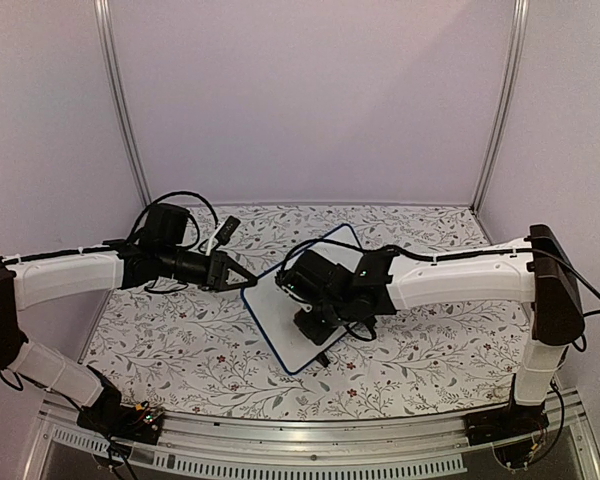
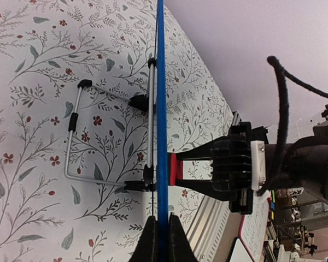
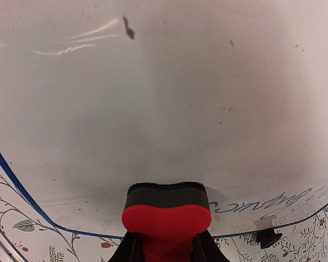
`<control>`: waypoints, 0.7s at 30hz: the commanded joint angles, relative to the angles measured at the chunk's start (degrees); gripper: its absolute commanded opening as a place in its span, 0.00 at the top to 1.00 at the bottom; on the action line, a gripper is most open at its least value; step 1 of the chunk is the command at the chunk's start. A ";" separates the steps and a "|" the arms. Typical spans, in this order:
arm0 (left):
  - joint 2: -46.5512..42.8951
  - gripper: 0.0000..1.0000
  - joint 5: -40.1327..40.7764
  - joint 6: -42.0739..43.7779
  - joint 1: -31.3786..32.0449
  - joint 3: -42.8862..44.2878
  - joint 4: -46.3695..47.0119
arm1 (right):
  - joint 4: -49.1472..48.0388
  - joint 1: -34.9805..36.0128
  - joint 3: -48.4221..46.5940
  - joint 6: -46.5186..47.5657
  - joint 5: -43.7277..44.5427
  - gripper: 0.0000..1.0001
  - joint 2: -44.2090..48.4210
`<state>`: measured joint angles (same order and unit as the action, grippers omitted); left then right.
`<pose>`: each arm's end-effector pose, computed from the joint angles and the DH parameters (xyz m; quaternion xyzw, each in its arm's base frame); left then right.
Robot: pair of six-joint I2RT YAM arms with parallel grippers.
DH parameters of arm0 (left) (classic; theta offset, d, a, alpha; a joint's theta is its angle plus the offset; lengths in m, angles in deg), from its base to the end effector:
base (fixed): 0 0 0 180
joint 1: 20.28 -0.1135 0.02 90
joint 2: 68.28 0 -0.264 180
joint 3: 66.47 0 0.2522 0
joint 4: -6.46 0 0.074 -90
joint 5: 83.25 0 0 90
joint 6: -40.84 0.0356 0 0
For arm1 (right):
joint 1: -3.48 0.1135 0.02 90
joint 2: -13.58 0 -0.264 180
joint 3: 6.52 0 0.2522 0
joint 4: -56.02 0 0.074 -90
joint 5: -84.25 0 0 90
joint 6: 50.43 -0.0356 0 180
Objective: Erase the whiteboard
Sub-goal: Erase the whiteboard at the center of the board.
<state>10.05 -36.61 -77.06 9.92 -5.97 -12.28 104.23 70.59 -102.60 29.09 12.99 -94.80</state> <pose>0.2357 -0.1654 0.2353 0.1827 0.8266 -0.4913 0.2050 0.1672 0.3665 0.2165 -0.4161 0.8597 0.0346 0.2944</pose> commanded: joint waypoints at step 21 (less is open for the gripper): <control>-0.70 1.00 -3.41 0.65 0.39 -0.12 1.98 | 1.33 1.53 1.67 -0.73 -3.33 0.77 0.38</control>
<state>10.05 -36.78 -77.08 9.92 -5.99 -12.19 106.38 71.29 -95.96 27.61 9.93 -93.93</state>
